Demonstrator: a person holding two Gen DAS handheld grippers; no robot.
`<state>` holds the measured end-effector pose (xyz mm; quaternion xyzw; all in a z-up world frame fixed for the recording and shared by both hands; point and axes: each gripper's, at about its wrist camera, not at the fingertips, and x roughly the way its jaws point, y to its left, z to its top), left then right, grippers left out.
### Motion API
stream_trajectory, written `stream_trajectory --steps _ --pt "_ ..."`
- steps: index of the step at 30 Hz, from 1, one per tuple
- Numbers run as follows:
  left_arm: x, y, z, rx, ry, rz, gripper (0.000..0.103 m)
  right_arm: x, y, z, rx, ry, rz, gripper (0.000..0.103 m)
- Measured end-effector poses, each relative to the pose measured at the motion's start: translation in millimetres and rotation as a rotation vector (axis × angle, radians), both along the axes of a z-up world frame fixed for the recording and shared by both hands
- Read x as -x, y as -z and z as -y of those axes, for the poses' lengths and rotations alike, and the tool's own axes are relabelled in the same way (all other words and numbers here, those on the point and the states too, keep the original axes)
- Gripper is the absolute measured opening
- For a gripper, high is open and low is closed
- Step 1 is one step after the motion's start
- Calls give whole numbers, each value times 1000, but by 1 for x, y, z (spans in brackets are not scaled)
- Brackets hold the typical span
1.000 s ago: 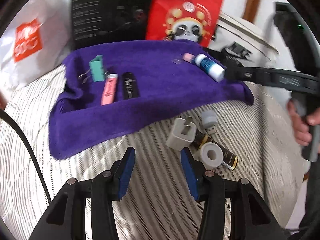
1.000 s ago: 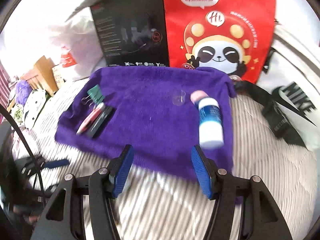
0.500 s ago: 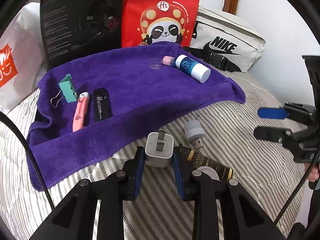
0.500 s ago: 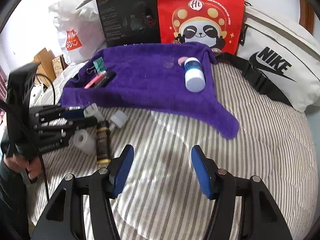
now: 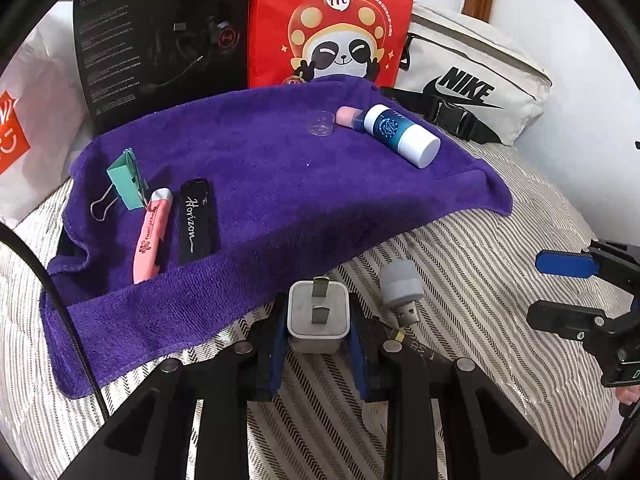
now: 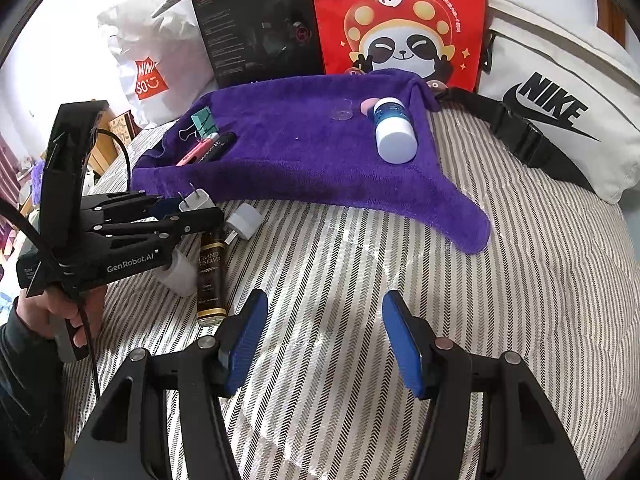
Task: Organize rigid objects
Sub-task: 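Grasp the small white cylinder with the right tool while the left tool holds the charger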
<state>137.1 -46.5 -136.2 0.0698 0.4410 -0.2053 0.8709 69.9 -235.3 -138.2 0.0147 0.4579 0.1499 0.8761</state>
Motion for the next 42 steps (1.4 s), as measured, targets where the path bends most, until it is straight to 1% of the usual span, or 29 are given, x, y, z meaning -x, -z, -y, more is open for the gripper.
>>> stream_trajectory --steps 7,10,12,14,17,20,21,23,31,34,38,40,42 --pt "21 -5 -32 -21 -53 -6 26 -3 0 -5 -31 -20 7 58" --pt "35 -4 -50 -32 -102 -14 26 -5 1 -13 -43 -37 16 57" --pt "46 -4 -63 -10 -142 -21 26 -7 1 -18 -54 -52 24 55" --pt "53 -6 -70 -1 -167 -15 26 -11 2 -24 -54 -66 28 54" --pt "57 -2 -74 -8 -216 -3 26 -20 3 -34 -47 -84 37 52" --pt "59 0 -71 -30 -215 21 26 -28 1 -43 -69 -101 54 52" --pt "60 0 -70 -41 -215 28 25 -30 2 -46 -64 -113 60 52" --pt "62 1 -68 -50 -212 47 25 -32 4 -54 -24 -141 78 52" --pt "61 1 -70 -40 -213 44 25 -45 23 -69 82 -210 56 52" --pt "61 1 -70 -35 -213 42 25 -49 23 -79 132 -239 88 51" --pt "61 1 -71 -28 -214 41 25 -56 22 -91 173 -276 123 51" --pt "62 2 -72 -24 -215 40 25 -59 22 -93 168 -281 123 47" --pt "62 2 -73 -19 -216 40 26 -59 23 -93 140 -284 119 36"
